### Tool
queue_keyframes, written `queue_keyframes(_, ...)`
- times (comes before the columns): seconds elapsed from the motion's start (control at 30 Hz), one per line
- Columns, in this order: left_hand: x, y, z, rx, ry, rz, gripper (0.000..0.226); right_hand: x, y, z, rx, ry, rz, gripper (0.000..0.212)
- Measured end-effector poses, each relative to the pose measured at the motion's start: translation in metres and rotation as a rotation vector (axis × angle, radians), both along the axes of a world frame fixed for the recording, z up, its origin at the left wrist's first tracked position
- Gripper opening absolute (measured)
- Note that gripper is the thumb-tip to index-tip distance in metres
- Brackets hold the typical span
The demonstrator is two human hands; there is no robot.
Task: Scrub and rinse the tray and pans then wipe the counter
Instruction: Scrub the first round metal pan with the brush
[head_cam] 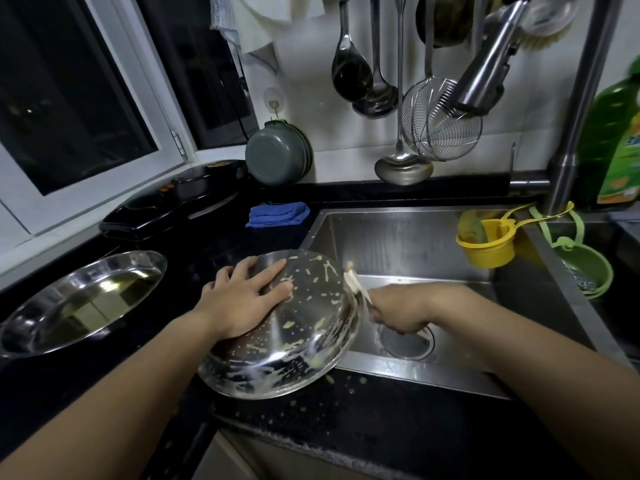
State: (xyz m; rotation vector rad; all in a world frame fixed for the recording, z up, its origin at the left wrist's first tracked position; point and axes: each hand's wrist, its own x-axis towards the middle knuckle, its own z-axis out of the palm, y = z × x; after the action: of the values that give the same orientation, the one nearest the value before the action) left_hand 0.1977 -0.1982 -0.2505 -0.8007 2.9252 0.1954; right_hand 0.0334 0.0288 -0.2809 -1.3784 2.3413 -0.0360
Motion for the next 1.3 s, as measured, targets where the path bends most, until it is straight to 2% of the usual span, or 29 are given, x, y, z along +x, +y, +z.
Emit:
queue_keyframes(0.07,-0.002,-0.004,0.001,0.008,-0.007,0.018,0.069,0.006,0.004,0.001,0.094,-0.057,0.055,0.026)
queue_keyframes(0.13,-0.006,-0.007,0.002,0.020,-0.012,0.036,0.068,0.013,0.004,0.006,0.157,-0.066,0.087,0.032)
queue_keyframes(0.23,-0.010,-0.004,0.003,0.027,-0.023,0.061,0.068,0.022,0.001,0.014,0.188,-0.036,0.130,0.030)
queue_keyframes(0.3,-0.012,-0.001,0.005,0.040,-0.032,0.078,0.068,0.026,0.000,0.019,0.236,-0.005,0.153,0.019)
queue_keyframes(0.37,-0.012,-0.001,0.005,0.034,-0.044,0.075,0.069,0.028,0.001,0.025,0.256,0.045,0.153,0.028)
queue_keyframes(0.47,-0.008,0.001,0.003,0.007,-0.053,0.028,0.068,0.017,0.003,0.028,0.106,0.188,0.106,0.023)
queue_keyframes(0.5,-0.006,0.002,0.002,0.000,-0.055,-0.002,0.067,0.012,0.002,0.026,0.046,0.222,0.045,0.030)
queue_keyframes(0.53,-0.003,0.005,0.001,-0.008,-0.055,-0.038,0.066,0.008,0.002,0.024,0.005,0.224,-0.002,0.034)
queue_keyframes(0.6,0.000,0.006,0.002,-0.023,-0.054,-0.098,0.067,0.006,-0.001,0.020,0.023,0.209,-0.023,0.024)
queue_keyframes(0.73,0.000,-0.009,0.005,-0.011,-0.060,-0.126,0.066,0.014,0.002,0.020,0.154,0.086,0.122,0.007)
queue_keyframes(0.87,-0.015,-0.023,0.008,0.029,-0.074,-0.106,0.063,0.032,0.001,0.014,0.243,0.060,0.251,0.013)
queue_keyframes(0.97,-0.026,-0.018,0.009,0.098,-0.028,-0.063,0.060,0.023,-0.001,0.009,0.193,0.071,0.179,0.018)
queue_keyframes(1.13,-0.022,-0.005,0.002,0.018,0.016,-0.095,0.062,-0.002,-0.002,0.005,0.096,0.144,-0.035,0.010)
queue_keyframes(1.3,-0.019,-0.001,0.001,-0.011,-0.013,-0.130,0.066,-0.002,-0.001,-0.004,0.236,0.064,0.011,0.020)
